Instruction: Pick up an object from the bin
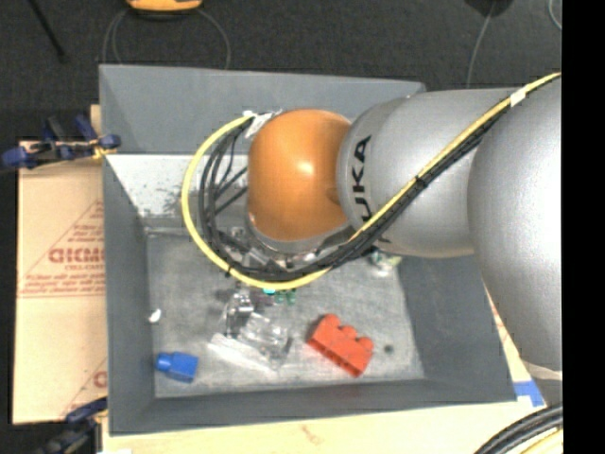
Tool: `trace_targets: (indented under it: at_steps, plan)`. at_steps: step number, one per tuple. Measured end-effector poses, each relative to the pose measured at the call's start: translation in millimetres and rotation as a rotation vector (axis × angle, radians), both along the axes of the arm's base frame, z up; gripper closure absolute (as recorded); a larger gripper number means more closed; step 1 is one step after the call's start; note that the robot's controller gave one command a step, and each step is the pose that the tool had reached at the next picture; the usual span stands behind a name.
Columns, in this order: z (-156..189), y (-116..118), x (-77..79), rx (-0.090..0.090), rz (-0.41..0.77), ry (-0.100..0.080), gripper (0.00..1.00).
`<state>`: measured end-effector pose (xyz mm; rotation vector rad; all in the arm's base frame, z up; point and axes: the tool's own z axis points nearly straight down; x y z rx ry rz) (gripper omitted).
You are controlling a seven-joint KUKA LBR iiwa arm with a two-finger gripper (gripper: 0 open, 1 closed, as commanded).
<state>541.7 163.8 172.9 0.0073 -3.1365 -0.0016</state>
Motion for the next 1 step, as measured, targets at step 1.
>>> trace_targets:
  at_steps: [1]
  plan:
    - [-79.5,-48.4,33.6,0.006,0.108,-0.014,0.00]
